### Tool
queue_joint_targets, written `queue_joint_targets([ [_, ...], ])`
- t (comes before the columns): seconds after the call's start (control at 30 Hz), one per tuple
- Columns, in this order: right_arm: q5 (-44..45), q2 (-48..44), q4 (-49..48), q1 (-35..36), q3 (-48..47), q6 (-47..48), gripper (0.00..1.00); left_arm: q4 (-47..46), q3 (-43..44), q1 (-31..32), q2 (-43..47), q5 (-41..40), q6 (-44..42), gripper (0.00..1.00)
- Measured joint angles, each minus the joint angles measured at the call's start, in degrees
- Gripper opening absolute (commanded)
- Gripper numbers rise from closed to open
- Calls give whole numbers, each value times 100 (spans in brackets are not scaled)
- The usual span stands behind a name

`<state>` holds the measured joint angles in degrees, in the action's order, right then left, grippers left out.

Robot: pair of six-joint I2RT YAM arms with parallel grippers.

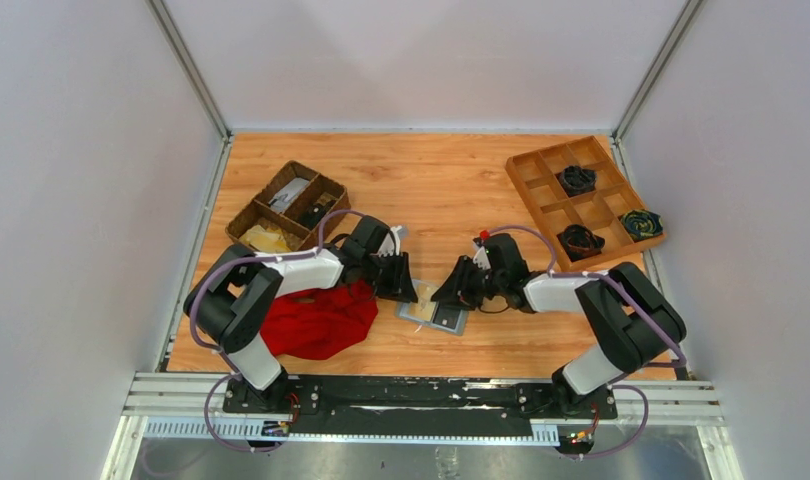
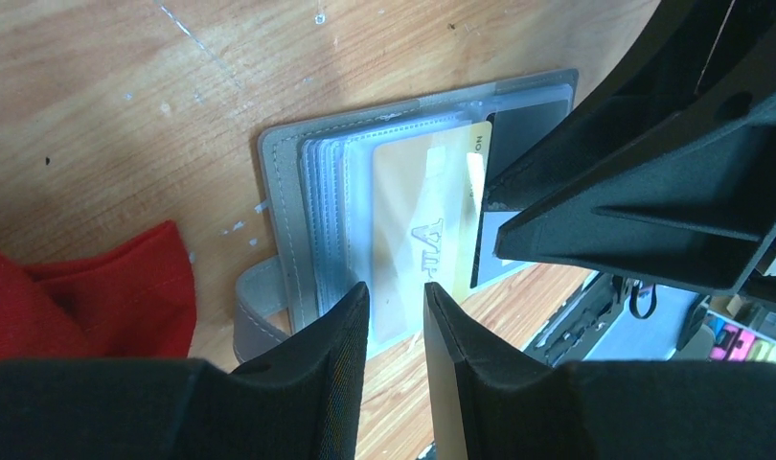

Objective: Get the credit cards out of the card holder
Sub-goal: Remove the credit card from the card holder.

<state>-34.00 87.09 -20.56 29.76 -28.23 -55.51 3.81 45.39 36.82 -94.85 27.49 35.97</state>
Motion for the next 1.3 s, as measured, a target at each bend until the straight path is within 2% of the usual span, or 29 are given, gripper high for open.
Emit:
queue_joint_targets([
  [0.23, -105, 321, -452, -13, 0, -219, 34, -297, -33, -28, -173, 249, 24, 33],
  [0.5, -177, 501, -765, -31, 59, -378, 18, -463, -42, -33, -260, 407, 31, 33],
  [0.77, -203, 378, -892, -48, 227, -446, 18, -529, -42, -33, -308, 461, 33, 32],
  [1.07, -278, 361, -999, -70, 282, -492, 13, -584, -42, -37, -348, 514, 48, 32],
  [1.2, -310, 361, -1086, -96, 337, -522, 1, -588, -42, -37, -350, 516, 46, 32],
  [1.3, -356, 337, -1182, -116, 378, -546, 0, -599, -42, -37, -358, 529, 46, 32],
])
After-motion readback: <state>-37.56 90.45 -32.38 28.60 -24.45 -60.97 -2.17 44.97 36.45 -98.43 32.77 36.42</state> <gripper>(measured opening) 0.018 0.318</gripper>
